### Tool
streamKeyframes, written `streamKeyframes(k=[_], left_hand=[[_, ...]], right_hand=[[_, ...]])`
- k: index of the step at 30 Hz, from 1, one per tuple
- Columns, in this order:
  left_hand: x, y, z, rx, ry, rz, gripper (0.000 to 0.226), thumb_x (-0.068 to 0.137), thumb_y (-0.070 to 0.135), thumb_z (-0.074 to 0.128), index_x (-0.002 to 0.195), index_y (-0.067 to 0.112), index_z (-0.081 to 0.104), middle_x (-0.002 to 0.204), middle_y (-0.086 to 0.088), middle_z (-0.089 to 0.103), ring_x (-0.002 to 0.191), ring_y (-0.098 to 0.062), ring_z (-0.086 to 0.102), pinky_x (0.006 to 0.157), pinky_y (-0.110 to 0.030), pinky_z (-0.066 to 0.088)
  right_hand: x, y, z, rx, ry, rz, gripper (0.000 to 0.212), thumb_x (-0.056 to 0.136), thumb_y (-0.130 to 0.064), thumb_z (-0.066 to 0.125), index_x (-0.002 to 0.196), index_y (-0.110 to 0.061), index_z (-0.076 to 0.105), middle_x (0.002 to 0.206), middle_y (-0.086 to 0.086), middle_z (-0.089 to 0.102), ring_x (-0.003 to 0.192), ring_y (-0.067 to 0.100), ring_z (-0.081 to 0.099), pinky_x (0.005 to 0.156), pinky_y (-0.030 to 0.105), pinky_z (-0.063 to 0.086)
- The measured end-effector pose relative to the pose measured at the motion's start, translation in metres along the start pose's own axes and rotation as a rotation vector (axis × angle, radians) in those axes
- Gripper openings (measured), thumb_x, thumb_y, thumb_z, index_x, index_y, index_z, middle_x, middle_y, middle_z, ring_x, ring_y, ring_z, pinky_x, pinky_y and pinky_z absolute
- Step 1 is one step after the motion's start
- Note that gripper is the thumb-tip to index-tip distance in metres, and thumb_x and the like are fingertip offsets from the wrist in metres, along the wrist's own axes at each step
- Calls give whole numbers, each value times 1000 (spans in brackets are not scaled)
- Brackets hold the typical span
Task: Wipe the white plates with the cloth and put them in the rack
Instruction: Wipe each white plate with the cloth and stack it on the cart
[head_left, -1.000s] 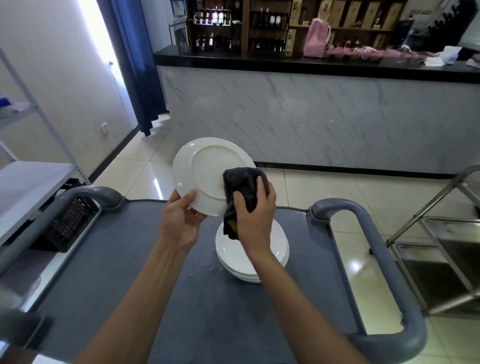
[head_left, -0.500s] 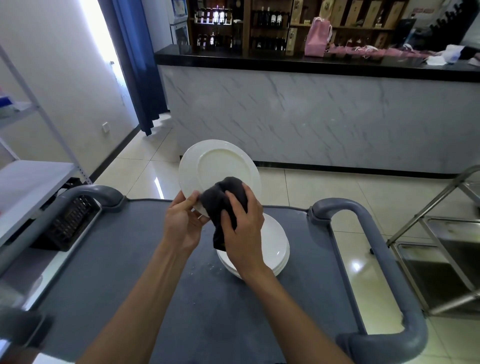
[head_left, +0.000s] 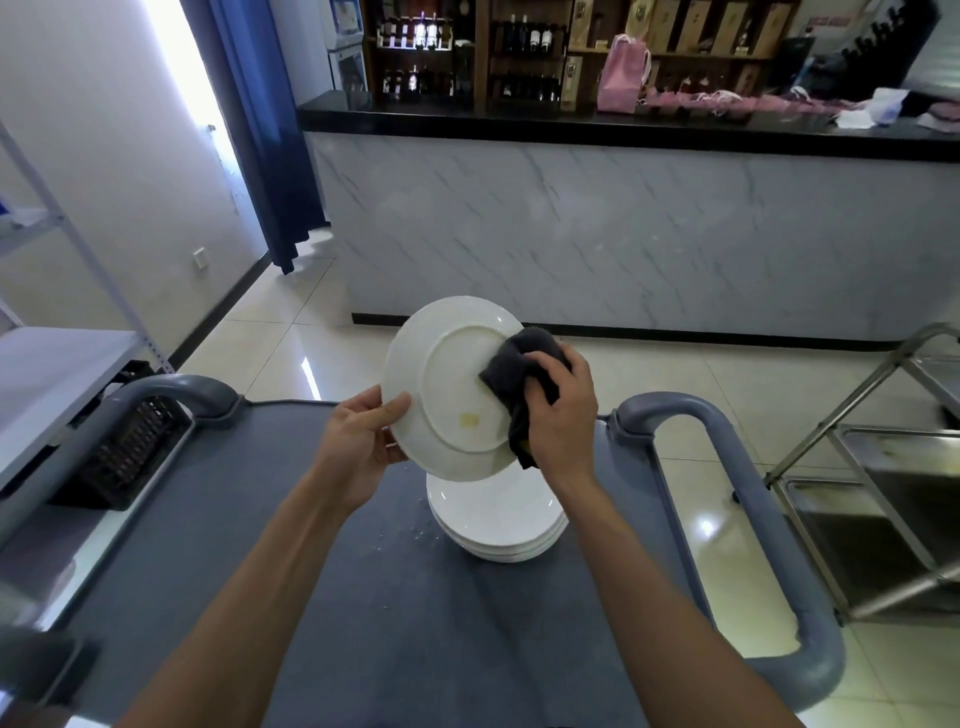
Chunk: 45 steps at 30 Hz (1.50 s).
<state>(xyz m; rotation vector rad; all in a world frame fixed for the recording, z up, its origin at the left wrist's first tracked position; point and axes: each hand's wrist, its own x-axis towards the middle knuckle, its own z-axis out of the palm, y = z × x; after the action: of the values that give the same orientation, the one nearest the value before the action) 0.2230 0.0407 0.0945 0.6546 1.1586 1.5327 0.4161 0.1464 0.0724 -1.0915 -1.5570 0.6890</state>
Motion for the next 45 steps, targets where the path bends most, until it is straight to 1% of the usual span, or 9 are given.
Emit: streamKeyframes(k=[5,9,18,26,30,34,37,41,45], left_hand=[[-2,-8,-3,129,-68,-8,27,80,16,74,106,10,77,98,-13,74,84,-30,69,66,-41,61],[-3,-10,-1,189,-112,7,27,80,14,77,106,10,77,101,-19,74,85,-32,71,67,-42,61],[-4,-9,-7,312,-42,91,20,87,-2,67,105,5,74,96,-13,77,84,-28,74,65,-39,60],[-12,-11,-41,406,70,250,20,87,-2,69,106,5,75,95,-12,77,87,-32,73,78,-42,60],[-17,-9,-69,665,176,369,14,89,6,72,99,15,78,83,-1,76,74,-15,70,66,-28,55],[-19,-10,-101,943,209,489,12,90,19,68,88,11,76,65,-9,64,54,-22,56,50,-34,44],[-19,-9,-122,1099,187,571,20,88,24,60,89,11,75,56,-7,57,46,-26,53,44,-39,43],[-17,-4,-128,1217,111,664,12,89,16,66,97,15,76,53,3,54,40,-21,48,40,-31,39],[-4,-5,-119,1295,10,706,18,91,18,64,105,16,76,61,1,63,44,-20,54,43,-29,46]], right_hand=[[17,-8,-5,-43,-25,-7,25,94,-5,61,114,-16,72,133,-3,56,123,11,50,104,9,33],[22,-21,1,-59,-108,-84,28,91,-2,61,112,-17,72,133,-2,57,123,14,53,108,24,39],[-6,-41,38,-66,-273,-243,27,92,-4,61,112,-19,71,137,-3,55,127,18,50,109,32,42],[-24,-53,67,24,-197,-195,28,93,1,59,113,-14,71,135,0,58,125,12,53,109,25,42],[-29,-58,81,34,-186,-149,26,94,0,60,112,-13,72,133,0,59,122,6,53,105,11,37],[-38,-55,97,27,-208,-102,25,95,-1,60,114,-13,71,133,-1,58,120,3,51,104,8,36],[-46,-56,108,22,-232,-59,25,95,-2,60,114,-13,71,133,-2,57,119,-2,50,103,7,34],[-56,-58,111,12,-221,-17,25,96,-3,61,113,-17,71,132,-8,55,118,-15,46,101,4,33],[-57,-58,94,10,-142,19,25,95,-3,61,111,-20,71,133,-7,56,120,-10,48,103,7,34]])
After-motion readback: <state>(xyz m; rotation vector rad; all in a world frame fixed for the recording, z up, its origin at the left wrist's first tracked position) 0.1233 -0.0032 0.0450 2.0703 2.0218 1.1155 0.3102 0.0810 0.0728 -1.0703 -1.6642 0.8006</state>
